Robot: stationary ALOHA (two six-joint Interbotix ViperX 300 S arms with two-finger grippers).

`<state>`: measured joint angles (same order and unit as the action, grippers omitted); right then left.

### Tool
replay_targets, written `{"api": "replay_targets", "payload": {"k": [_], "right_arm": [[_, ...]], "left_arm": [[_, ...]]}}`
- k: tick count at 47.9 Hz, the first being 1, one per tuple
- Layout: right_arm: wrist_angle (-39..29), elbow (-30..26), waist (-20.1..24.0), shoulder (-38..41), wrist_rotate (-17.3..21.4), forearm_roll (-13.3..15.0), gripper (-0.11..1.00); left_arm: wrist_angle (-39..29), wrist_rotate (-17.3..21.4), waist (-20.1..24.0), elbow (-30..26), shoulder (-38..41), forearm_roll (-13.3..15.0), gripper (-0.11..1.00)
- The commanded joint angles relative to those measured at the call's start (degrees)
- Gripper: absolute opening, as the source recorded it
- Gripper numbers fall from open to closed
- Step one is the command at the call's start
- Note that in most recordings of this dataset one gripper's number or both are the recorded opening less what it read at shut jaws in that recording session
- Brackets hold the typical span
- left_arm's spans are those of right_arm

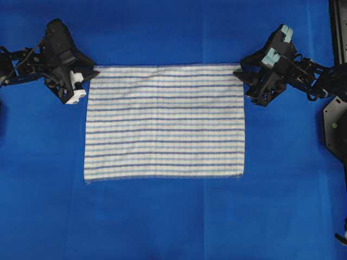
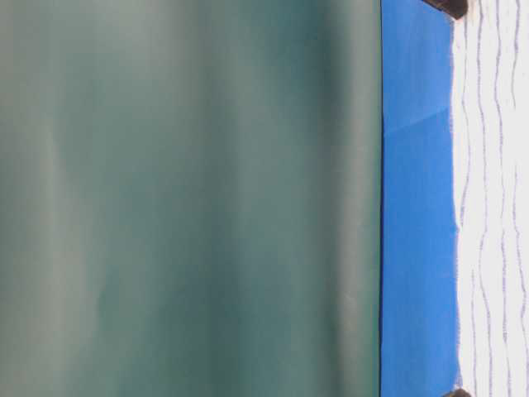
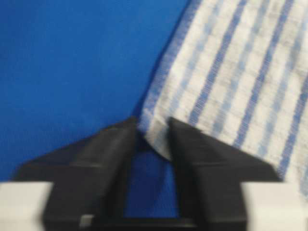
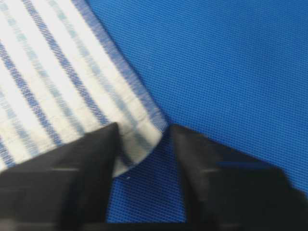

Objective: Fold the blue towel.
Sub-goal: 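Close both grippers on the towel's top corners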

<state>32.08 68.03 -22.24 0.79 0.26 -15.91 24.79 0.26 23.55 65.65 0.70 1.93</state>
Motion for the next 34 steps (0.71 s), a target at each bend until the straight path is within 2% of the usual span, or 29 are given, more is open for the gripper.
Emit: {"api": "replay_targets", "payload": {"k": [1,5,10,24,34], "right_arm": [[0.3,-0.4,0.6,-0.4,-0.2,-0.1,0.20],[0.3,-0.4,1.1,-0.4,-0.2,-0.1,0.07],[0.3,-0.4,1.3,-0.4,-0.2,-0.1,-0.01],[0.3,-0.8,1.6,-0.7,-0.1,-0.2,-0.01],[-1.1,-0.9,1.8,-4.7,-0.1,-0.1,-0.01]], "left_arm": [[-0.2,-0.1,0.1,0.3,-0.5,0.1,0.15],[-0.2,-0.1,0.2,0.4,-0.5,0.1,0.04],[-0.2,-0.1,0.1,0.2,-0.6,0.1,0.04],[-0.3,0.5,0.2,-0.3,-1.3,0.1,0.04],[-4.7,0.9,0.1,-1.2,-8.1,-0.2,0.04]]}}
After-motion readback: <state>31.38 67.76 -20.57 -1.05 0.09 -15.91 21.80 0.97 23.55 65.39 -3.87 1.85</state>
